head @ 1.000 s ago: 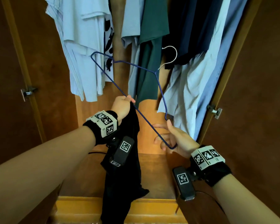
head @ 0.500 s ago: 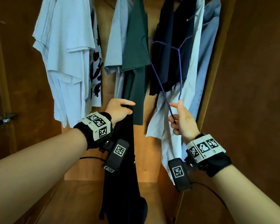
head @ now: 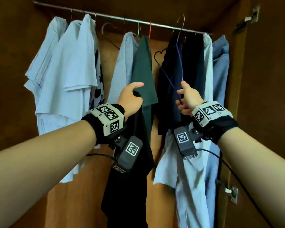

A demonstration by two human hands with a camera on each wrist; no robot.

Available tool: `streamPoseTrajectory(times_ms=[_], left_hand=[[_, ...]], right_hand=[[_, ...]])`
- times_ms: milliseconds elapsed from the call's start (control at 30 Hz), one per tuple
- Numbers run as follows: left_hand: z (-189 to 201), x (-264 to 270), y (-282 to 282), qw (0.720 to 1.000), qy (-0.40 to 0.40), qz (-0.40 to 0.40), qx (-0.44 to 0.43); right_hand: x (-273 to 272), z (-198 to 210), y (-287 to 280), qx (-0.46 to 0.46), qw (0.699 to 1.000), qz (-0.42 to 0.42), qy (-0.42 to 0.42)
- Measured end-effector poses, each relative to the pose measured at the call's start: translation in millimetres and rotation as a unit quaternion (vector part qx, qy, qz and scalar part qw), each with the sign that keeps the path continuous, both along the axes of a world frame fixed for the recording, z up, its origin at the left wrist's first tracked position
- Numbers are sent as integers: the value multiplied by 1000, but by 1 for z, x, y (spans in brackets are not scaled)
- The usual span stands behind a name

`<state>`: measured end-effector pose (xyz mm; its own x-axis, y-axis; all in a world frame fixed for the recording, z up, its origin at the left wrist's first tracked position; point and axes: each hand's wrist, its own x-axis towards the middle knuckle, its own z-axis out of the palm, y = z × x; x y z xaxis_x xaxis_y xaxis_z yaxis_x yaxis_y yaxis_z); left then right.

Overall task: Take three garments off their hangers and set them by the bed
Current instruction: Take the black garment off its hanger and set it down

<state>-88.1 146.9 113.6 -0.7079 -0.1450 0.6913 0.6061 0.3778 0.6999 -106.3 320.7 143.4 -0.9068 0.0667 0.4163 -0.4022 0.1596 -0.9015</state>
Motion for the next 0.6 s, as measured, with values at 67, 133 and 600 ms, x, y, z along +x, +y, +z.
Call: streamPoseTrajectory(times_ms=[67,133,600], left_hand=[[18,-22,-8,1000,13,-14,1],[36,-45,-16,999,23,-28,-10],[108,-161,-28,996,62,23,-62]], right_hand=[[-22,19,-15,14,1000,-12,2],[-46,35,-29,33,998,-43,13],[-153,129,-68,18,996,-92,10]])
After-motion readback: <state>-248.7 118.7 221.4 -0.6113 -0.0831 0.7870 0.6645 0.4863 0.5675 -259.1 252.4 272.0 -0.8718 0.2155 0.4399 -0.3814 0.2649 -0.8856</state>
